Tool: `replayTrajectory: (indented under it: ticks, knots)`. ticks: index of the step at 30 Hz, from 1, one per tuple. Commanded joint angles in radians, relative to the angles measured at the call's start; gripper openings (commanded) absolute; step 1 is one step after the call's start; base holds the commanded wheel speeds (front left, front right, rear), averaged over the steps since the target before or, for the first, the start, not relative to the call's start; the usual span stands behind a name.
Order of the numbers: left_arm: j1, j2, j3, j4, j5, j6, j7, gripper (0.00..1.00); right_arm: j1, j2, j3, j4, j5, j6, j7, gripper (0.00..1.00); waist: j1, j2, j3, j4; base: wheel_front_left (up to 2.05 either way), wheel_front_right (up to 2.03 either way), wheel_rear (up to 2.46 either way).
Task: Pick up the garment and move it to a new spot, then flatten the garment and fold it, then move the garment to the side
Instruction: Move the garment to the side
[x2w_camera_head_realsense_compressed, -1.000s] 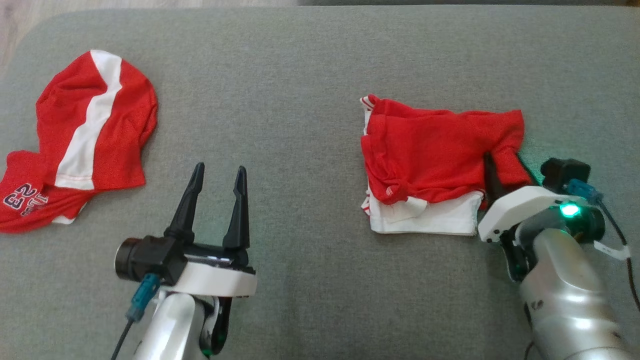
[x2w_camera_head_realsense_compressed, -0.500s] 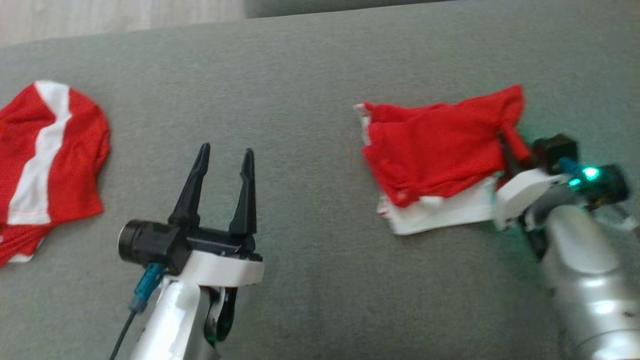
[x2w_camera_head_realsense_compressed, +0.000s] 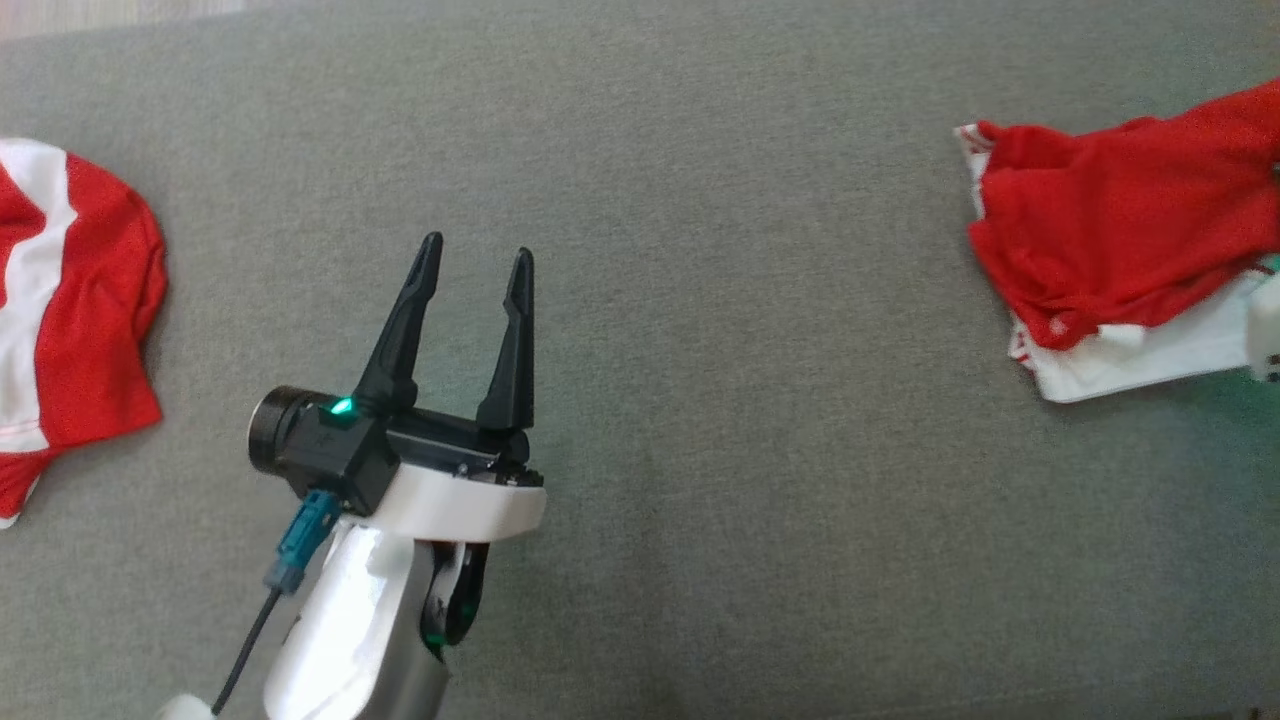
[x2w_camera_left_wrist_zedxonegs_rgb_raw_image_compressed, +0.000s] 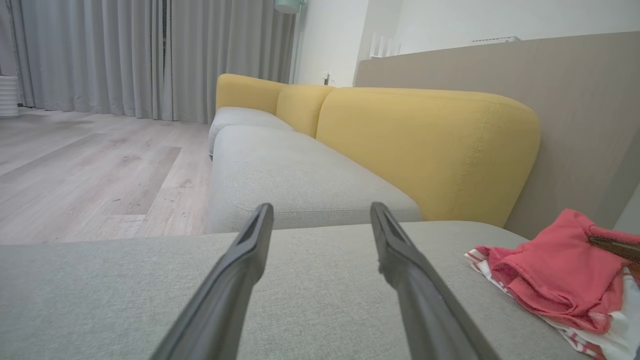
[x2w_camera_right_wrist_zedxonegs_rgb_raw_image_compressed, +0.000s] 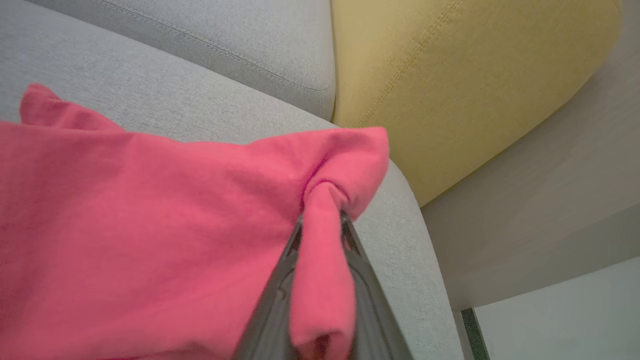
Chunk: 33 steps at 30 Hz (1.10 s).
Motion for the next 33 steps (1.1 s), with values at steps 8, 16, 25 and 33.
replayTrajectory:
  ticks: [8, 16, 25, 33]
  knots:
    - [-0.037, 0.007, 0.049, -0.025, 0.014, -0.008, -0.005, 1.0, -0.043, -0.103, -0.015, 0.026, 0.003, -0.001, 0.001, 0.0, -0.0001, 0.0, 0.03, 0.034, 0.0, 0.0, 0.0]
    - [-0.034, 0.007, 0.062, -0.024, 0.018, -0.014, -0.005, 1.0, -0.053, -0.132, -0.067, 0.071, -0.04, -0.001, 0.002, 0.0, -0.0001, 0.0, 0.034, 0.043, 0.0, 0.0, 0.0]
    - [-0.021, 0.007, 0.08, -0.009, 0.028, -0.022, -0.005, 1.0, -0.074, -0.098, -0.166, 0.082, -0.083, -0.001, -0.036, 1.0, -0.0001, 0.0, 0.002, 0.034, 0.0, 0.0, 0.0]
    - [0.032, 0.007, 0.12, -0.015, 0.011, -0.013, -0.005, 1.0, -0.095, 0.056, -0.18, -0.008, -0.031, -0.001, -0.085, 1.0, -0.0001, 0.0, -0.1, 0.015, 0.0, 0.0, 0.0]
